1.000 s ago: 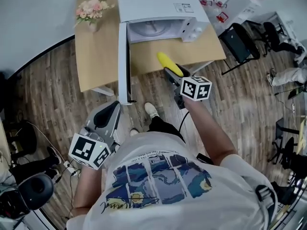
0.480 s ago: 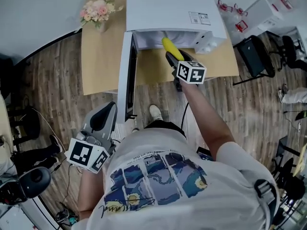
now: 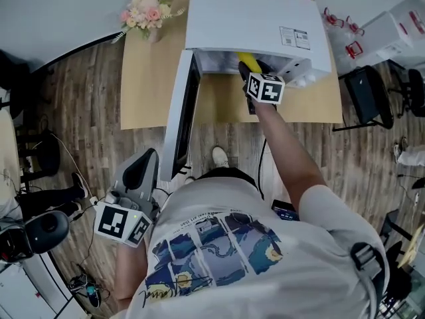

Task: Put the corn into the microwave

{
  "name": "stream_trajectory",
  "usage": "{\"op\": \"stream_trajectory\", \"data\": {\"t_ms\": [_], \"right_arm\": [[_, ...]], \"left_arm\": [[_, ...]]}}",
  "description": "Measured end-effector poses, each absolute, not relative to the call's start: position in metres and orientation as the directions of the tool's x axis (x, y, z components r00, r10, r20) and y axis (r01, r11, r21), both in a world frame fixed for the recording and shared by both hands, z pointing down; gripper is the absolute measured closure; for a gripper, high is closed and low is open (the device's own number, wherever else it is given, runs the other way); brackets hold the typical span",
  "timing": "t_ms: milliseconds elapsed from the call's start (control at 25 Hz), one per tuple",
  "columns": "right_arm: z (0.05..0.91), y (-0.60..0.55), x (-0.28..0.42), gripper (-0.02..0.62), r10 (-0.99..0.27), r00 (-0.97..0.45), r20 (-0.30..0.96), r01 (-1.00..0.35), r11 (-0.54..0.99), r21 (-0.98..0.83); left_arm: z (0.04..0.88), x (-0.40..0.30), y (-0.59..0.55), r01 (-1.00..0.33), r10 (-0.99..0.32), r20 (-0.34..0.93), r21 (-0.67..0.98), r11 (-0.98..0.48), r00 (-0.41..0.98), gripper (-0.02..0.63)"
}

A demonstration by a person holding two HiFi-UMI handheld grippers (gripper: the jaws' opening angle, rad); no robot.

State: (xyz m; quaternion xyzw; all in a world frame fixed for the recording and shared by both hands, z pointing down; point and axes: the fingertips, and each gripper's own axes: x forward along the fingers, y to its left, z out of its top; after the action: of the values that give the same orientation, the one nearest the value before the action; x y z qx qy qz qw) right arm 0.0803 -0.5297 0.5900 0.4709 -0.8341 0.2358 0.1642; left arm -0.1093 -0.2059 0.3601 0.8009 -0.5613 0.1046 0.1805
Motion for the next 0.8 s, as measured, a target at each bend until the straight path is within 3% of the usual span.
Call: {"op": "stream_trajectory", "data": {"t_ms": [800], "right_arm": [[0.615,-0.582,0.047,0.344,-0.729,-0.437,0.527,-0.868,0.496,-0.032]], "left_arm": [[0.366,-0.116,-0.219,-0.963,-0.864,0.426,0.143,-0.227,0.267,0.597]]}}
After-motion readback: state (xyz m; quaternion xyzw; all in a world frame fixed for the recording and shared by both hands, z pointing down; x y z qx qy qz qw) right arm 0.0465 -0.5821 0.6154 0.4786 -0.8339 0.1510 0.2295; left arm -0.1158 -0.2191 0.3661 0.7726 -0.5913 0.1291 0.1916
